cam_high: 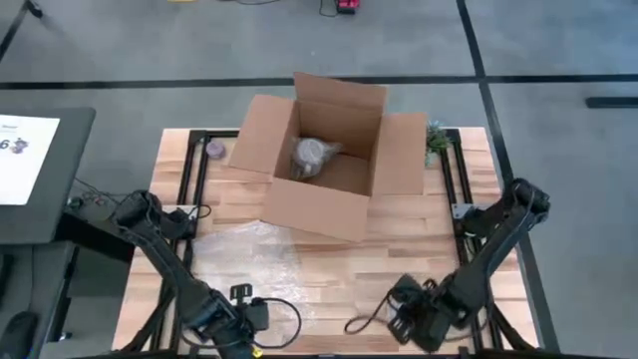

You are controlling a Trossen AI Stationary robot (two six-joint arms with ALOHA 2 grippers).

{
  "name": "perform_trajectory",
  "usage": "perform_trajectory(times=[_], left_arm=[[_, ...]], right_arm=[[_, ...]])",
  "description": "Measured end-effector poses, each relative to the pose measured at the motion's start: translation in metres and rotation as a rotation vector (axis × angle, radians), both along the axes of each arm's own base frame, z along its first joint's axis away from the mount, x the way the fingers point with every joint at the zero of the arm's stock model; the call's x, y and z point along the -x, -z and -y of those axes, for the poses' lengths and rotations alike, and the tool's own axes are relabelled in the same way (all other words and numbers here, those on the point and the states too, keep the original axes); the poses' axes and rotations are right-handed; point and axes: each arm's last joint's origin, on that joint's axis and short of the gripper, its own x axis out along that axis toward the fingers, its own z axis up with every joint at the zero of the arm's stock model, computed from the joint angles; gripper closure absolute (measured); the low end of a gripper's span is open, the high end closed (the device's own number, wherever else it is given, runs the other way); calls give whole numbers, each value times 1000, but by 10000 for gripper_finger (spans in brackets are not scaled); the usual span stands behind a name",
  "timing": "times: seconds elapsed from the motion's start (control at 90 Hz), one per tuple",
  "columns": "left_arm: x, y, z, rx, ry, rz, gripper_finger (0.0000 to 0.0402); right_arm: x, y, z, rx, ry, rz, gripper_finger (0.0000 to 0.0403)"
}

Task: Wrap mug
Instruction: Prepare the transparent bubble wrap

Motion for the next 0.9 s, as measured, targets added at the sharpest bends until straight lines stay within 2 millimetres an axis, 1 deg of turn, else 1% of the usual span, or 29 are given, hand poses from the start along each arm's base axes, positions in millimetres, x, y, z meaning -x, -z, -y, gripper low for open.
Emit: perform_trajectory(times=[0.122,0.256,0.389,0.467,0.522,0.578,0.711,0.733,0.767,0.811,0.9], left_arm=[[-2,26,-16,2,-92,-55,287],[2,60,-37,-19,-294,-137,255],[3,86,-44,63,-393,-116,250],[4,96,-48,103,-427,-97,258],[3,100,-49,141,-466,-64,272],[2,103,-50,159,-513,-31,294],[-4,104,-52,185,-572,42,376],[-5,103,-51,193,-576,47,384],[-8,100,-49,204,-576,55,392],[-13,93,-45,223,-567,73,393],[-23,72,-34,262,-535,115,399]], right_arm=[[-5,4,-25,-8,-27,4,398],[1,13,-46,8,-76,-8,398],[11,21,-60,16,-111,-2,397],[19,23,-66,28,-105,13,396],[23,22,-69,26,-99,34,396],[26,21,-73,23,-94,63,396],[34,21,-77,26,-102,79,395],[34,21,-78,24,-98,79,395],[35,21,-78,20,-91,78,395],[35,21,-78,20,-88,79,395],[35,21,-78,19,-91,83,395]])
